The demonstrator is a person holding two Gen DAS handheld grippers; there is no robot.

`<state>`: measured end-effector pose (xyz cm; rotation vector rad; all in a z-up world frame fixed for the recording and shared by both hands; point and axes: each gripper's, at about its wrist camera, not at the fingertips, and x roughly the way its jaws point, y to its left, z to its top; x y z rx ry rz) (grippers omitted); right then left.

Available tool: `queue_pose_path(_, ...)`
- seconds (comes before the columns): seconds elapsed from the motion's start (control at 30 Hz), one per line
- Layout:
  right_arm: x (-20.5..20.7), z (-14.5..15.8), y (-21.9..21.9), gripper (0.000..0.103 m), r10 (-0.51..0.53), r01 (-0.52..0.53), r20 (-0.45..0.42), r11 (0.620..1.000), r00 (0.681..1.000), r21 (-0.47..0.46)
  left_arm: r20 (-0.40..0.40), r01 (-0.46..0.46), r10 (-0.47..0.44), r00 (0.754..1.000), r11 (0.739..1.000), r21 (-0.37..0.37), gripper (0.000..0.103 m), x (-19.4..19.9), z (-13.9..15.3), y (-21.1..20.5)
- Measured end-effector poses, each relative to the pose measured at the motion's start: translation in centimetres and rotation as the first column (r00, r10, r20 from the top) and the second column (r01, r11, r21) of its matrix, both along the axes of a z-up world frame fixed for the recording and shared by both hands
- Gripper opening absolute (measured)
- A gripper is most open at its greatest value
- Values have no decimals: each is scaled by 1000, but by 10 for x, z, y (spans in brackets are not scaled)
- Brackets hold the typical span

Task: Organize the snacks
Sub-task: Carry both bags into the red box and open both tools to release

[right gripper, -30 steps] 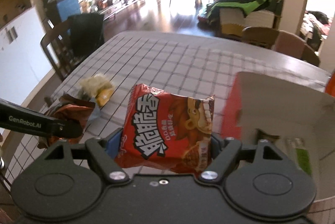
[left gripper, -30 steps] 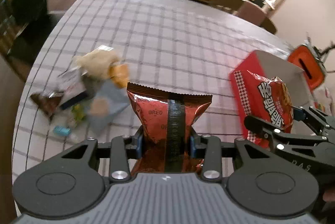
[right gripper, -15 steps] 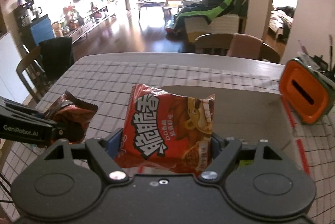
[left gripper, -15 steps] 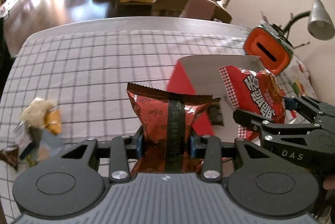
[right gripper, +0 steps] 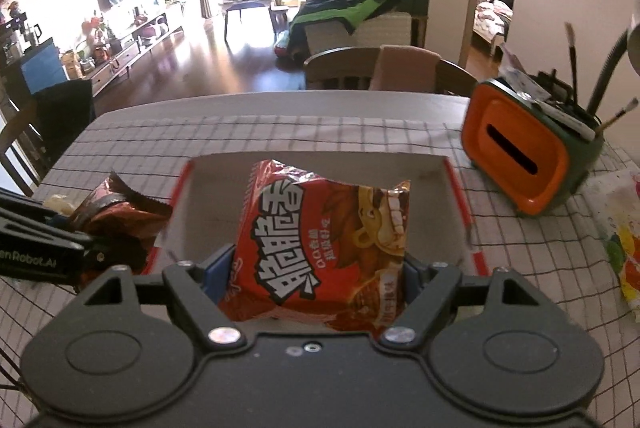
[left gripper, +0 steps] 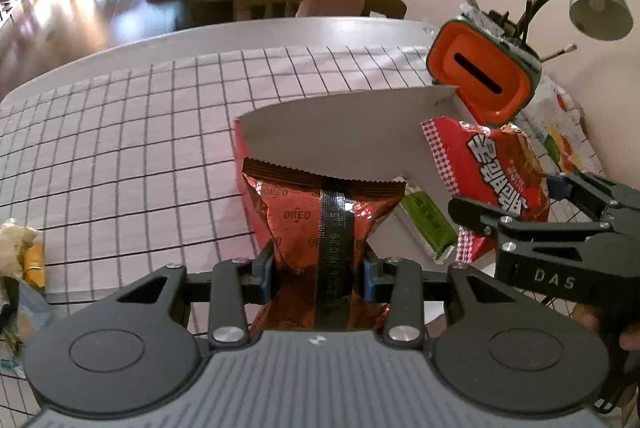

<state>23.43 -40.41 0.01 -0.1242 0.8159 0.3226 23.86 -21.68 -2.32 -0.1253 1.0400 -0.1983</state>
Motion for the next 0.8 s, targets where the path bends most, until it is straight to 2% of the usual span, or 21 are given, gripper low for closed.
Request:
queue_pose_path(0.33, 24, -25, -31, 79, 0, -3, -61, 999, 998, -48, -66, 41, -38, 997, 998, 38, 39, 24, -25, -43)
queue_pose_path(0.37, 24, -27, -33, 79, 5, -8, -68, 998, 998, -55, -75, 51, -47, 996, 998, 41, 39, 26, -29, -47)
queue_pose_path(0.4, 27, -31, -34, 79, 10, -14, -73, 998, 997, -63, -94, 93, -91, 991, 996, 12, 39, 27, -32, -50)
queue_pose_path(0.47, 32, -37, -33, 79, 23, -29, -80, 997, 997, -78, -106, 105, -102, 989, 994, 28, 39, 30, -38, -58)
queue_pose_path(0.8, 45, -62, -22, 79, 118, -134, -115, 981, 986, -142, -160, 105, -92, 983, 991, 80, 39, 45, -66, -76)
